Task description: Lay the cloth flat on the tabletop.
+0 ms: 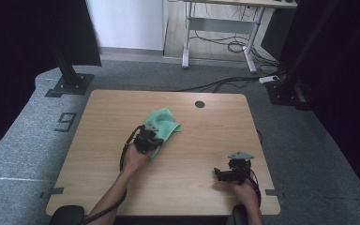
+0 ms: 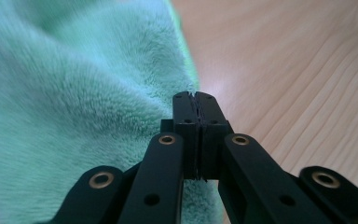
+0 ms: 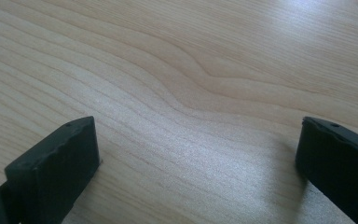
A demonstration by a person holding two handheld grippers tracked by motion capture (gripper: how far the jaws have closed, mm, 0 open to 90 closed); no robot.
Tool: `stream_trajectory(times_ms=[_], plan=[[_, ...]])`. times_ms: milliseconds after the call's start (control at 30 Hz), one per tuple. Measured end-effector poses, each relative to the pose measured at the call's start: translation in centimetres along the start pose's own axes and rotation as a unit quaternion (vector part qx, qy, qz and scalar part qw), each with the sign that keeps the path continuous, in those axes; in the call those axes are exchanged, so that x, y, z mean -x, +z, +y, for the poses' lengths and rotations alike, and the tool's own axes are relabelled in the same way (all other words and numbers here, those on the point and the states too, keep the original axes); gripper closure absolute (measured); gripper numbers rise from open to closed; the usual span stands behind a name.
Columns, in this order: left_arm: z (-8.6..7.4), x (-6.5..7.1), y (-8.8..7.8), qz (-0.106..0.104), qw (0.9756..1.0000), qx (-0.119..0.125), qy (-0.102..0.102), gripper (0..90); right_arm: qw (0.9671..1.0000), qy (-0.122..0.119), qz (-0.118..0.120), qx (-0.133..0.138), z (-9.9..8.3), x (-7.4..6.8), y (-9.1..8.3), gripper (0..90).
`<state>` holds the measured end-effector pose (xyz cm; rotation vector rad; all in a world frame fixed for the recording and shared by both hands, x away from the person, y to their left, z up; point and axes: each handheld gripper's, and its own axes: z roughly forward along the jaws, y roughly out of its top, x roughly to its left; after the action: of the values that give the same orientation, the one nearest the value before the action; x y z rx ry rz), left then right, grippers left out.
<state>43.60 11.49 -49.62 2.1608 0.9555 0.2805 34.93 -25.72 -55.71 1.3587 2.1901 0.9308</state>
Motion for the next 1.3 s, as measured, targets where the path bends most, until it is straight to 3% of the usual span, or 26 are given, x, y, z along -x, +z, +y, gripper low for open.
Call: stream_trajectory(times_ms=[100,267,400,533,700,833,967,1067,1200,1300], plan=[[0.8,-0.5,-1.4,0.010,0.9999,0.014,0.000,88.3,1.0000,0.000,0.000,0.000,0.0,0.0,0.0,0.0],[0.9,-2.9,-2.8,0.043,0.9987,0.023,-0.016,88.2,1.0000,0.000,-0.001,0.000,0.0,0.0,0.0,0.0],[0.5,-4.8,-2.6,0.070,0.9972,0.009,-0.027,88.1,1.0000,-0.001,0.000,0.000,0.0,0.0,0.0,0.0],[0.1,-5.9,-2.0,0.070,0.9966,-0.004,-0.042,87.9,1.0000,-0.001,0.000,0.001,0.0,0.0,0.0,0.0],[0.0,-4.3,-1.7,0.050,0.9985,-0.006,-0.020,88.0,1.0000,-0.001,0.000,0.000,0.0,0.0,0.0,0.0],[0.9,-2.8,-2.3,0.037,0.9993,0.010,-0.002,88.0,1.0000,-0.001,0.000,0.000,0.0,0.0,0.0,0.0],[2.7,-1.5,-4.0,0.026,0.9987,0.040,0.015,88.0,1.0000,-0.001,0.000,0.000,0.0,0.0,0.0,0.0],[4.0,-0.7,-6.2,0.020,0.9969,0.071,0.025,88.0,1.0000,-0.001,0.000,0.000,0.0,0.0,0.0,0.0],[5.1,-1.0,-8.6,0.031,0.9939,0.103,0.027,88.0,1.0000,-0.001,-0.001,0.001,0.0,0.0,0.0,0.0],[4.8,-2.2,-8.9,0.043,0.9943,0.097,0.009,87.9,1.0000,-0.001,-0.001,0.001,0.0,0.0,0.0,0.0]])
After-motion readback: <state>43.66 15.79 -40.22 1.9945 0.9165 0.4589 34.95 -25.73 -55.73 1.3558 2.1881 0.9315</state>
